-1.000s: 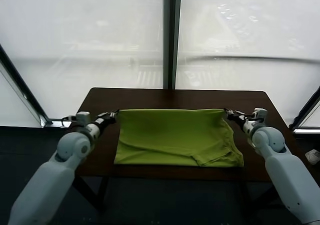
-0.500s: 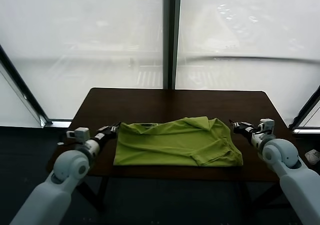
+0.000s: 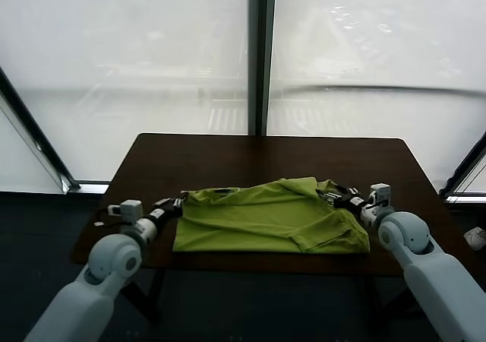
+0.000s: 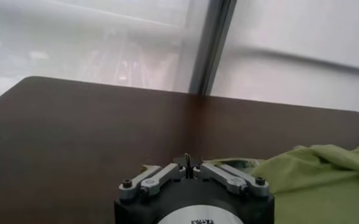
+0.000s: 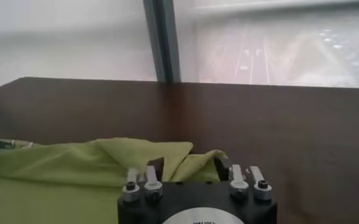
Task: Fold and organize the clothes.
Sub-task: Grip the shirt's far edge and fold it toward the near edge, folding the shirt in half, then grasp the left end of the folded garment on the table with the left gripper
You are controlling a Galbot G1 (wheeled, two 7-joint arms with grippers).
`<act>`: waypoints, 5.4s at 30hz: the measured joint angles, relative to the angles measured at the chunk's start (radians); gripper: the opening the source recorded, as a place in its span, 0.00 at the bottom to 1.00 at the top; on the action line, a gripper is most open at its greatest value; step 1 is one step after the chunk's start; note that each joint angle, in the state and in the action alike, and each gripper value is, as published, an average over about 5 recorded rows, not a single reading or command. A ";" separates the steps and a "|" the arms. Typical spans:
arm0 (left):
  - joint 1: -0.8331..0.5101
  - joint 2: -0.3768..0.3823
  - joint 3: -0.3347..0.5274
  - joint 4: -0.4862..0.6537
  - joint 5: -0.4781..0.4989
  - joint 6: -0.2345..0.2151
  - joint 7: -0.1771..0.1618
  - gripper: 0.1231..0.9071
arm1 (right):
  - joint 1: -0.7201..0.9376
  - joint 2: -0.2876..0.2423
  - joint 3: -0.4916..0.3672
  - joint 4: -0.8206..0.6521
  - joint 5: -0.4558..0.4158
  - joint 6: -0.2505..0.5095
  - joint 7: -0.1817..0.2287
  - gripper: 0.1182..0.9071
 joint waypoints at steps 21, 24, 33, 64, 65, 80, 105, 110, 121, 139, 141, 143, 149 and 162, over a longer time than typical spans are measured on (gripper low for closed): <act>0.010 -0.002 -0.002 -0.007 0.008 -0.002 0.001 0.07 | 0.012 0.027 -0.075 -0.014 -0.117 0.038 -0.026 0.56; 0.010 -0.002 -0.002 -0.008 0.008 -0.002 0.001 0.07 | 0.012 0.031 -0.078 -0.020 -0.119 0.038 -0.025 0.44; 0.005 0.000 -0.001 -0.008 0.012 -0.003 0.001 0.07 | 0.006 0.027 -0.065 -0.021 -0.106 0.043 -0.021 0.03; 0.125 0.018 -0.089 -0.162 0.030 0.000 -0.006 0.07 | -0.096 -0.162 0.082 0.140 0.089 -0.004 0.034 0.03; 0.137 0.015 -0.094 -0.169 0.032 0.000 -0.006 0.08 | -0.103 -0.172 0.084 0.148 0.091 -0.008 0.034 0.03; 0.269 -0.021 -0.130 -0.204 0.068 -0.007 0.000 0.07 | -0.201 -0.271 0.102 0.203 0.066 -0.054 0.018 0.03; 0.243 -0.033 -0.172 -0.182 0.022 0.041 -0.086 1.00 | -0.212 -0.227 0.151 0.206 0.105 -0.017 0.082 1.00; 0.105 -0.048 -0.106 -0.066 0.019 0.039 -0.070 1.00 | -0.143 -0.162 0.132 0.127 0.067 -0.019 0.082 1.00; -0.066 -0.075 -0.022 0.145 0.030 0.036 -0.032 1.00 | -0.044 -0.028 0.088 -0.014 0.020 -0.017 0.071 0.98; -0.055 -0.074 0.001 0.147 0.041 0.040 -0.028 0.47 | -0.006 0.037 0.077 -0.108 -0.008 -0.007 0.058 0.32; -0.054 -0.075 0.001 0.146 0.041 0.037 -0.024 0.32 | -0.007 0.041 0.076 -0.111 -0.014 -0.003 0.056 0.19; -0.056 -0.077 0.002 0.146 0.042 0.032 -0.022 0.21 | -0.009 0.045 0.076 -0.113 -0.020 0.001 0.054 0.08; -0.075 -0.087 0.002 0.167 0.046 0.012 -0.022 0.10 | -0.016 0.049 0.080 -0.112 -0.026 0.011 0.052 0.03; -0.100 -0.080 -0.008 0.197 0.047 0.010 -0.023 0.10 | -0.041 0.051 0.114 -0.100 -0.022 0.020 0.057 0.03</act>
